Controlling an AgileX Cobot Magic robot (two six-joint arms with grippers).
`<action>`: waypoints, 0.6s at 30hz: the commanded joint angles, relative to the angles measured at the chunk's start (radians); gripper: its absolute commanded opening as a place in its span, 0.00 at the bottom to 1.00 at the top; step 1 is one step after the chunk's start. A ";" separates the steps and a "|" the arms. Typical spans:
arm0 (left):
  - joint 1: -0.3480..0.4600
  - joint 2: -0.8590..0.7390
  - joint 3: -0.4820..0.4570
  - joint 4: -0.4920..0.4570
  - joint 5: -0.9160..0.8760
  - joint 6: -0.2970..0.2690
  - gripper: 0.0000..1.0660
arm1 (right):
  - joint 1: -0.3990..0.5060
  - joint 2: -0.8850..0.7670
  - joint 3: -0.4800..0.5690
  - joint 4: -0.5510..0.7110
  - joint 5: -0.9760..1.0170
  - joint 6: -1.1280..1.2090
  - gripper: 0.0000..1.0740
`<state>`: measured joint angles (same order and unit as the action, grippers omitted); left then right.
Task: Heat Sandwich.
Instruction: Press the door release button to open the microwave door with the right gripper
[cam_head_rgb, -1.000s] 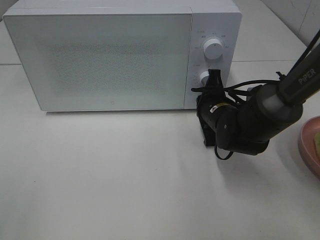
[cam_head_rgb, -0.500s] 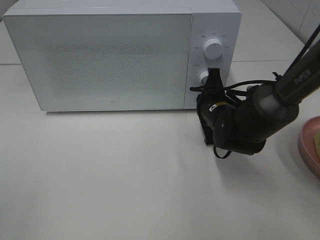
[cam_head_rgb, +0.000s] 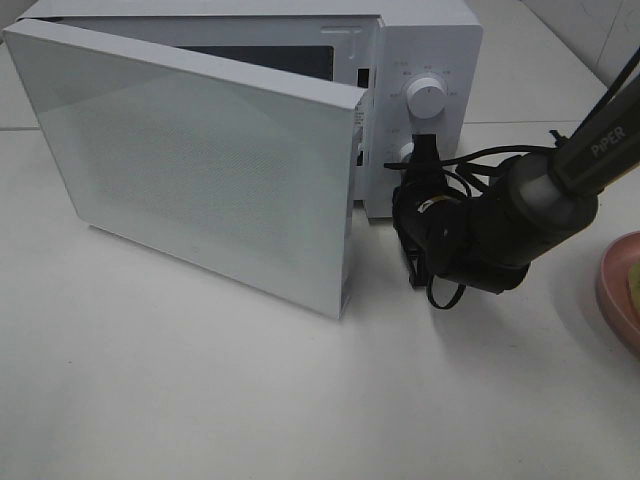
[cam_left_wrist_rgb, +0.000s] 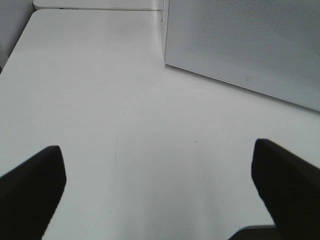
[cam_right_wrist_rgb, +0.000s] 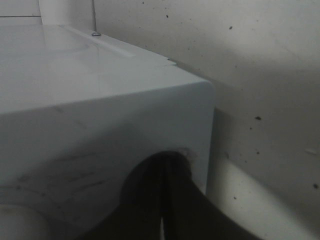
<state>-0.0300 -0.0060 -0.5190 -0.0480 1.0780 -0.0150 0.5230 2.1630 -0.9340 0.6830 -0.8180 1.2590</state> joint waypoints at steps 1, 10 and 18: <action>-0.005 -0.022 0.003 -0.002 -0.007 -0.004 0.90 | -0.047 -0.012 -0.072 -0.038 -0.214 -0.023 0.00; -0.005 -0.022 0.003 -0.002 -0.007 -0.004 0.90 | -0.044 -0.012 -0.054 -0.076 -0.195 -0.018 0.01; -0.005 -0.022 0.003 -0.002 -0.007 -0.004 0.90 | -0.044 -0.042 -0.022 -0.087 -0.098 -0.010 0.01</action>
<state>-0.0300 -0.0060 -0.5190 -0.0480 1.0780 -0.0150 0.5080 2.1490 -0.9250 0.6390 -0.7780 1.2600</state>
